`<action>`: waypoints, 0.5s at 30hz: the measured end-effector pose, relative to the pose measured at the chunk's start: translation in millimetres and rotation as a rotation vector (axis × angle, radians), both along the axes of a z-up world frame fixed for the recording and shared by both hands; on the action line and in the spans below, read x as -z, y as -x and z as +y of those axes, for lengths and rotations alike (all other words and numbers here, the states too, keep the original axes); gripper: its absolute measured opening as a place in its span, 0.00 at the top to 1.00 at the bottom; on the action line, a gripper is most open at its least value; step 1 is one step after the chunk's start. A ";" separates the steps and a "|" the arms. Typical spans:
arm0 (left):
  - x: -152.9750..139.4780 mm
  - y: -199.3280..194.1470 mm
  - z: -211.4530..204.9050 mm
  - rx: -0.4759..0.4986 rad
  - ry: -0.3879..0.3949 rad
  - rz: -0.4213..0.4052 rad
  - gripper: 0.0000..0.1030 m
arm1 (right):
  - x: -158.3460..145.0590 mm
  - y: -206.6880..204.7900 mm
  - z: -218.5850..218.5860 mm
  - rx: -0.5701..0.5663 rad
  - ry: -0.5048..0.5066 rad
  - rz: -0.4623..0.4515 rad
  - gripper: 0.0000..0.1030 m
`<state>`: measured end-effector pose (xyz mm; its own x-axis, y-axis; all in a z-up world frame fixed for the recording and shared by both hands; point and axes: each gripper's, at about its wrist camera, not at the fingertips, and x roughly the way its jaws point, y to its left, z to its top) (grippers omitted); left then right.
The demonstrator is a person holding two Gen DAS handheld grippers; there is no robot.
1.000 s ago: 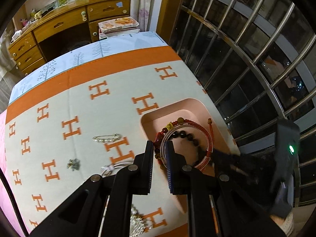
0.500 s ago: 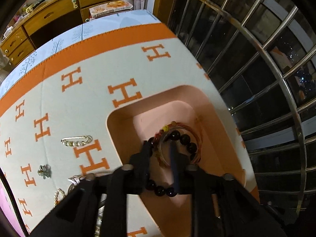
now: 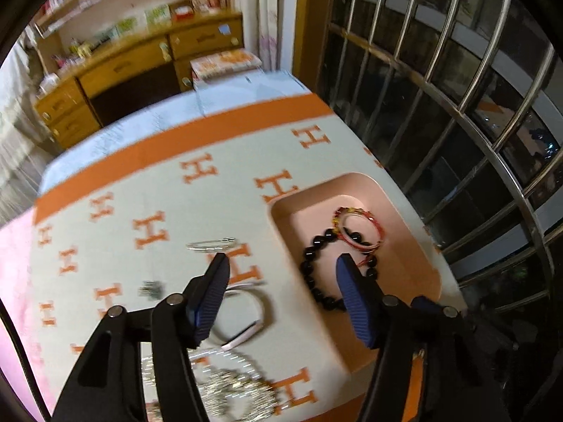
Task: Organize jewelry
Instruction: 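Withdraw both open tools from the tray back over the remaining jewelry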
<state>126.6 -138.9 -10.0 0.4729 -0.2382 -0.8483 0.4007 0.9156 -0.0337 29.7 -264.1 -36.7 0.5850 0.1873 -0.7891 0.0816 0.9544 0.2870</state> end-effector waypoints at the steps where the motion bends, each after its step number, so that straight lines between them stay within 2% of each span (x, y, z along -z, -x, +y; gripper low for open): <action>1: -6.0 5.0 6.6 -0.008 -0.004 -0.027 0.32 | -1.2 0.0 2.1 -0.004 0.004 -0.004 0.75; 8: -41.5 30.9 65.0 -0.091 -0.001 -0.135 0.30 | -14.5 5.5 14.9 -0.032 0.020 -0.055 0.75; 15: -53.8 53.3 121.6 -0.191 0.009 -0.166 0.30 | -25.1 14.7 40.8 -0.108 0.017 -0.075 0.75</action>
<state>73.2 -17.2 43.8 0.6430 -0.1380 -0.7533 0.2211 0.9752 0.0101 15.0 -223.4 -11.6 0.6199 0.2396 -0.7472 -0.0430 0.9612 0.2725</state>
